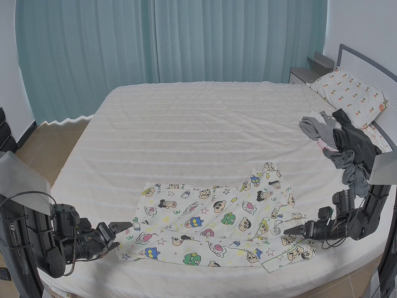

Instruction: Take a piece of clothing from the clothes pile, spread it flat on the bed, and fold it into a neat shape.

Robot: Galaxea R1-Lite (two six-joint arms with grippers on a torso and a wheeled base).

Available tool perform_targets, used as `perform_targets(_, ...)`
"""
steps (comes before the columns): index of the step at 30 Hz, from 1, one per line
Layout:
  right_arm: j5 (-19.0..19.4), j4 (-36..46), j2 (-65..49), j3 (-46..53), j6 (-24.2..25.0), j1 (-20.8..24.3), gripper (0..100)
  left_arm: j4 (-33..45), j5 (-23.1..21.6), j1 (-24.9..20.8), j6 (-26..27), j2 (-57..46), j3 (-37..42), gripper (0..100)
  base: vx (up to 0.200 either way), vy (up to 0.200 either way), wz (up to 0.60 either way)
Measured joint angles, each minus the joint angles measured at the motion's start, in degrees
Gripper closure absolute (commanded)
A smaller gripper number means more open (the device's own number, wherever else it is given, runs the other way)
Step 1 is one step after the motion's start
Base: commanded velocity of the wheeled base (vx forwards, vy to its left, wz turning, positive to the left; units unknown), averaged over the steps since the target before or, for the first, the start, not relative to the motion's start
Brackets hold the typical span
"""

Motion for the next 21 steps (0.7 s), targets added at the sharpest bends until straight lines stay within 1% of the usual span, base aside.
perform_targets(5,-0.1,0.4,0.0,0.4,0.0,0.8,0,0.0,0.0,-0.1,0.0,0.2,0.0,0,0.0,0.0,0.0)
perform_targets(6,-0.1,0.5,0.0,0.4,-0.1,0.9,100,0.0,0.0,-0.1,0.0,0.2,0.0,0,0.0,0.0,0.0)
perform_targets(21,-0.8,1.6,0.1,-1.2,-0.3,1.0,100,0.0,2.0,-0.7,0.0,0.6,-0.1,0,0.0,0.0,0.0)
